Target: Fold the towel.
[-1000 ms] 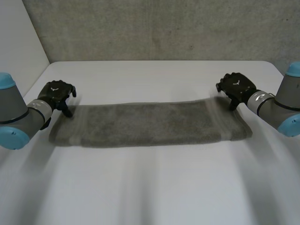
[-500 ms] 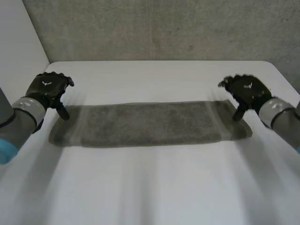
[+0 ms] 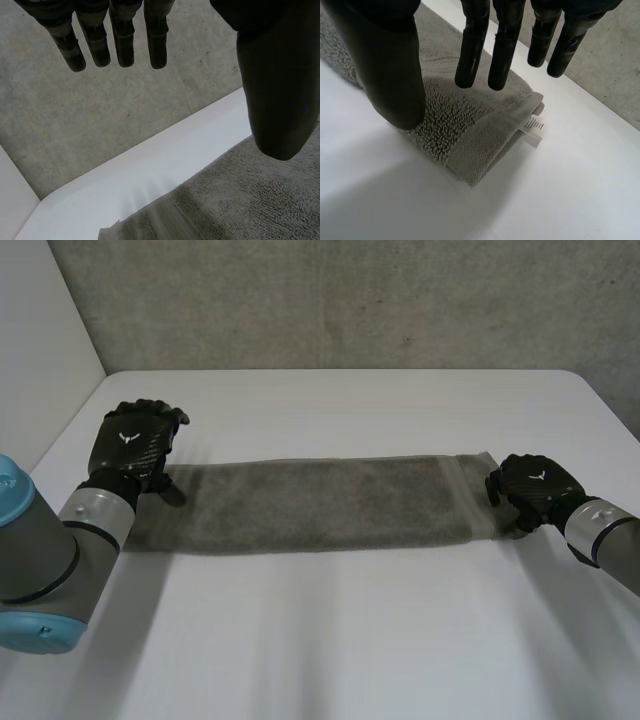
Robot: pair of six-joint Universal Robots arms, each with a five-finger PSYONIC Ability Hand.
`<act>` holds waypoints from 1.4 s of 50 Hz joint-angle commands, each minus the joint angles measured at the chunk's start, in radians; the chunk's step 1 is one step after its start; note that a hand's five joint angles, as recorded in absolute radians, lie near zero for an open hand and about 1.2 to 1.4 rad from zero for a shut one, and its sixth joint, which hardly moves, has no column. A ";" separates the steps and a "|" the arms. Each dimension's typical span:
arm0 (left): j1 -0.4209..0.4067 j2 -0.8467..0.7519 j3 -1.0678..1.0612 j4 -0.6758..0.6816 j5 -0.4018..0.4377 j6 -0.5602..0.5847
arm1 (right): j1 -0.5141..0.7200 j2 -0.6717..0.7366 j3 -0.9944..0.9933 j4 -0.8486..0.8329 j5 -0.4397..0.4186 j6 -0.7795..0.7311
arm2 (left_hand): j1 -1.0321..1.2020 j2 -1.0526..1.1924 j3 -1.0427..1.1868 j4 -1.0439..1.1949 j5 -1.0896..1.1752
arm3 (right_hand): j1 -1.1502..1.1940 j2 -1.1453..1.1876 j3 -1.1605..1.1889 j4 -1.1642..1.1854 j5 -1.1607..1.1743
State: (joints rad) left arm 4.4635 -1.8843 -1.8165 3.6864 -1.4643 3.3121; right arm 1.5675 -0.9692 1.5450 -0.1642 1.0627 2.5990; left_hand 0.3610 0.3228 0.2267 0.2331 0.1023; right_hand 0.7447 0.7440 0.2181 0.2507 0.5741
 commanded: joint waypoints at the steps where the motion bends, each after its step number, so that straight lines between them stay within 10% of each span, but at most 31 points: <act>1: 0.010 0.011 -0.020 0.001 0.002 0.001 | 0.006 0.046 -0.017 -0.006 0.002 -0.002 | -0.086 -0.048 -0.052 -0.059 -0.002 | 0.042 0.043 -0.044 -0.076 0.038; 10: 0.010 0.013 -0.027 0.001 0.004 0.001 | -0.004 0.082 -0.051 -0.005 -0.003 -0.004 | -0.098 -0.059 -0.052 -0.059 -0.013 | 0.651 0.651 -0.044 -0.076 0.647; 36: 0.059 0.002 -0.026 0.001 0.009 0.000 | -0.403 -0.121 -0.253 0.278 -0.150 -0.246 | -0.109 -0.071 -0.052 -0.059 -0.025 | 0.652 0.652 -0.044 -0.076 0.648; 57: 0.053 0.002 -0.027 0.000 -0.002 0.001 | 0.620 0.064 -0.405 0.164 0.112 -0.183 | -0.109 -0.071 -0.052 -0.059 -0.025 | 0.652 0.652 -0.044 -0.076 0.648; 70: 0.060 0.002 -0.026 0.000 -0.001 0.001 | 0.729 0.244 -0.484 0.126 0.158 -0.180 | -0.109 -0.071 -0.052 -0.059 -0.025 | 0.652 0.652 -0.044 -0.076 0.648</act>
State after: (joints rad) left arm 4.5201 -1.8822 -1.8432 3.6864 -1.4655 3.3134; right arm 2.2948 -0.7527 1.0668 -0.0099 1.2031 2.4161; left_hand 0.3510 0.3150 0.2267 0.2332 0.0962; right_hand 1.3225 1.3138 0.2181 0.2507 1.1598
